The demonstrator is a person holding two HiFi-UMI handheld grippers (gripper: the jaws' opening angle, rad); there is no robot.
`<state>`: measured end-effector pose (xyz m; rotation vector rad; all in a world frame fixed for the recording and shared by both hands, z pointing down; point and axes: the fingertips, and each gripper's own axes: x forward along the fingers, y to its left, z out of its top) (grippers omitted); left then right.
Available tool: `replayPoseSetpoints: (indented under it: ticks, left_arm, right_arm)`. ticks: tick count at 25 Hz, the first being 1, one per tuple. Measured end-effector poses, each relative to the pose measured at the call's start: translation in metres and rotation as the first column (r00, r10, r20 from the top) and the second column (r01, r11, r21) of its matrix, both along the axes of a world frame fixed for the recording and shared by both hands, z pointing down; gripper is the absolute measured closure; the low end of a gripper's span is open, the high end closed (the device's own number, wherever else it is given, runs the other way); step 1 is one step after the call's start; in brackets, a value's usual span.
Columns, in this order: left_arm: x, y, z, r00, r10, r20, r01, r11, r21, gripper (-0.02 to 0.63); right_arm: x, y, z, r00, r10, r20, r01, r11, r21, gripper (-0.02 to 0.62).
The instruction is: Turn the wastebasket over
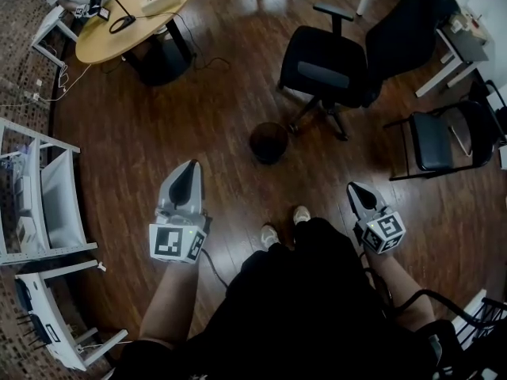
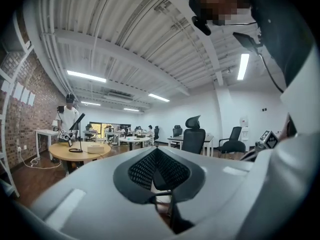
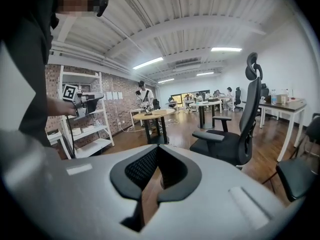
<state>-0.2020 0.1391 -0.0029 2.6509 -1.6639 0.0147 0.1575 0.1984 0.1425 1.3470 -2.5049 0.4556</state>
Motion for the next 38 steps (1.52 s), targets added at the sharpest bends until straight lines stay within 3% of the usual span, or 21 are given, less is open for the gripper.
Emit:
replayPoseSetpoints:
  ticks: [10,20,30,38]
  left_arm:
    - [-0.022,-0.015,0.001,0.995,-0.096,0.021,0.097,0.995,-0.024,0.606]
    - [-0.013,-0.086,-0.004,0.985,-0.168,0.035,0.169,0.985,-0.041,0.606]
    - [0.002,-0.149,-0.03,0.962,-0.257,0.092,0.26,0.965,-0.017,0.606]
    - [-0.002,-0.161,-0.039,0.931,-0.332,0.151,0.338,0.941,-0.016,0.606]
  right_arm:
    - [-0.005,-0.039,0.026,0.999,-0.03,0.024,0.031,0.999,-0.035,0.592]
    - [-0.013,-0.132,0.024,0.988,-0.154,0.009,0.154,0.988,-0.014,0.592]
    - [-0.019,-0.216,0.025,0.947,-0.32,0.019,0.32,0.948,0.006,0.592]
    - [-0.029,-0.235,0.059,0.912,-0.408,0.037,0.41,0.91,-0.061,0.592]
